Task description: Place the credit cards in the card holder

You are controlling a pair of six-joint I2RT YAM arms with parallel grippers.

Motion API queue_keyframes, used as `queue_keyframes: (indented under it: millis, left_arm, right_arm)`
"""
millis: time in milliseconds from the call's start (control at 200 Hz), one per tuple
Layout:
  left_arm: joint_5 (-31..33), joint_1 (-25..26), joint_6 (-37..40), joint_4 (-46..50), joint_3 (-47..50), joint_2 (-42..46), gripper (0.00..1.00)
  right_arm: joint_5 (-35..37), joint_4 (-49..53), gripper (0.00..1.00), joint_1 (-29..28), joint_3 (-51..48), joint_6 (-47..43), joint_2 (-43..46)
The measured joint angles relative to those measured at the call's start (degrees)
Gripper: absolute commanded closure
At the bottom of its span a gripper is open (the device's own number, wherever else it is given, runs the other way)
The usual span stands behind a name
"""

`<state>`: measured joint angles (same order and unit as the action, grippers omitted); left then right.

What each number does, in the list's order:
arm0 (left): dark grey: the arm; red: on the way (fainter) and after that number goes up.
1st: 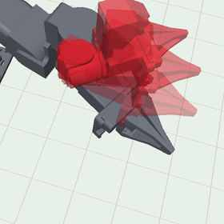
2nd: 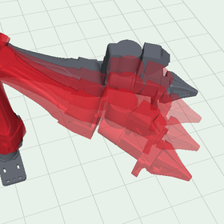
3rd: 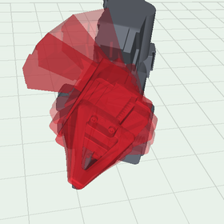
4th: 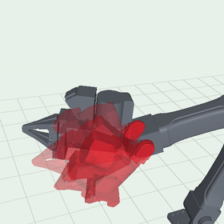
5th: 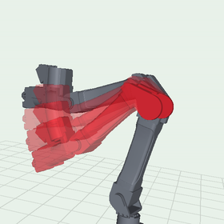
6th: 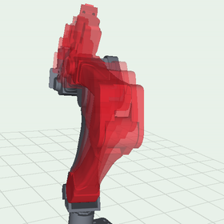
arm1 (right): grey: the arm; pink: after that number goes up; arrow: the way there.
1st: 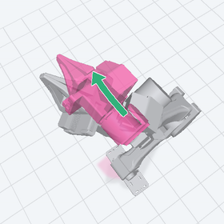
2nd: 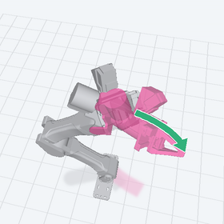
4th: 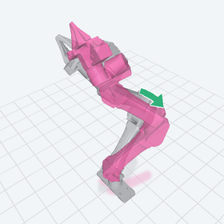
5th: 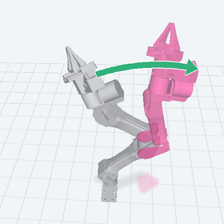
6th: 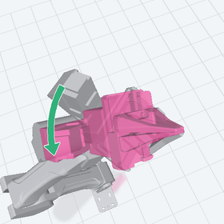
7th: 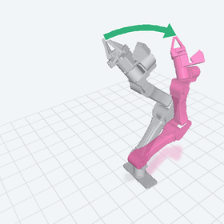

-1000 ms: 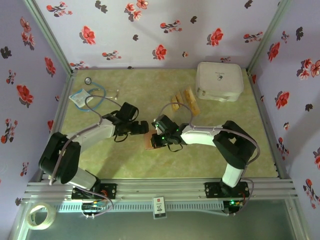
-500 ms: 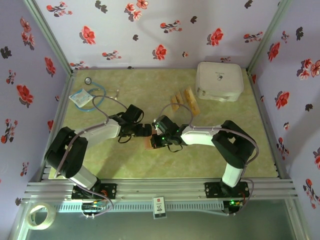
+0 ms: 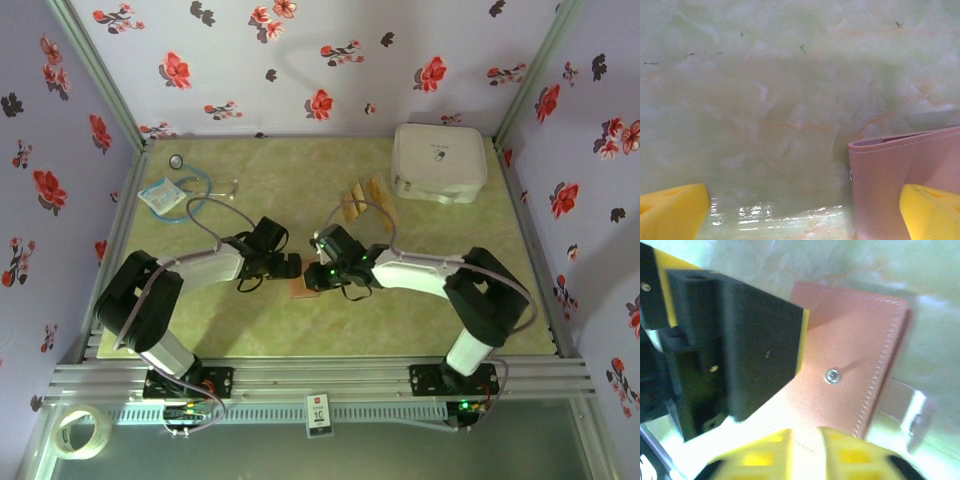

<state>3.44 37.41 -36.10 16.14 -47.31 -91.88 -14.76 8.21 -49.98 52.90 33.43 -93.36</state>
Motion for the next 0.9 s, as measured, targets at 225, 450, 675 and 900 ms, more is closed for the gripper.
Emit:
queue_keyframes:
  millis: [225, 450, 675, 900]
  left_arm:
    - [0.85, 0.28, -0.87, -0.85, 0.57, 0.33, 0.00]
    - [1.38, 0.55, -1.14, -0.96, 0.63, 0.35, 0.00]
    - [2.08, 0.90, -1.25, -0.96, 0.66, 0.33, 0.00]
    - [2.47, 0.96, -1.27, -0.96, 0.66, 0.33, 0.00]
  right_arm:
    - [4.72, 8.61, 0.54, 2.99, 3.13, -2.45, 5.62]
    - [7.78, 16.06, 0.59, 3.87, 7.26, -3.91, 4.76]
    - [8.24, 19.02, 0.65, 3.87, 11.37, -5.42, -0.11]
    - [8.41, 20.44, 0.69, 3.87, 12.76, -6.45, -4.02]
